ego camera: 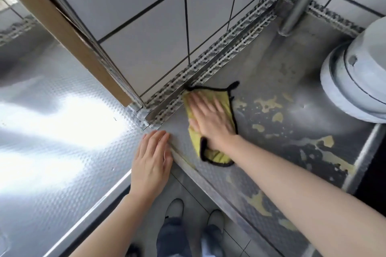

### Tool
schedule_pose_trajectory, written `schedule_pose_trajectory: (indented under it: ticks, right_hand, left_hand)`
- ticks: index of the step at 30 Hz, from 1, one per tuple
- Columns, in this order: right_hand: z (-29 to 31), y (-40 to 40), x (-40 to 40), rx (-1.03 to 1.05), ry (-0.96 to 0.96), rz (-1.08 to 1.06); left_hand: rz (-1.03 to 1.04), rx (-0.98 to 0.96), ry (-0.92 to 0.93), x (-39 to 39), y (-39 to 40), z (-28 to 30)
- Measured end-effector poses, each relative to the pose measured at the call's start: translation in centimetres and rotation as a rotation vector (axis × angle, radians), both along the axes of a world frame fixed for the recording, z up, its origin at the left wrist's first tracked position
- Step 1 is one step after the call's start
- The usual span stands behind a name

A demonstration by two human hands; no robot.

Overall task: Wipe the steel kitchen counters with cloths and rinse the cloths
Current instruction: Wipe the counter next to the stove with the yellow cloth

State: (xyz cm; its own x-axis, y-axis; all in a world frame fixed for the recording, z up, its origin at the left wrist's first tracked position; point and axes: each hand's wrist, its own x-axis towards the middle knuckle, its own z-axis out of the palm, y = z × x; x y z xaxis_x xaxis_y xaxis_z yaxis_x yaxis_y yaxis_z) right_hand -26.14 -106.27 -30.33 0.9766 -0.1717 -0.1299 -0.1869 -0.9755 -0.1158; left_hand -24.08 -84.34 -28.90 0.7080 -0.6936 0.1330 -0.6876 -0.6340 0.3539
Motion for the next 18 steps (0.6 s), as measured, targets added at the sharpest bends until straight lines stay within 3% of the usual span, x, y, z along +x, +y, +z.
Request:
schedule_pose_trajectory:
  ticks: [4, 8, 12, 16, 18]
  right_hand:
    - [0.6, -0.3, 1.0, -0.044, -0.045, -0.164]
    - [0.3, 4.1, -3.8, 0.094, -0.075, 0.012]
    - [0.6, -1.3, -3.1, 0.056, -0.068, 0.098]
    - [0.6, -9.1, -0.7, -0.021, -0.081, -0.366]
    - [0.5, -9.3, 0.0, -0.006, -0.066, -0.529]
  left_hand:
    - [-0.045, -0.033, -0.008, 0.9, -3.1, 0.1]
    - [0.023, -0.056, 0.089, 1.3, -4.4, -0.4]
    - [0.000, -0.025, 0.053, 1.4, -4.4, -1.0]
    - [0.010, 0.014, 0.030, 1.2, -4.5, -1.1]
    - [0.007, 0.031, 0.028, 1.1, -4.6, -1.0]
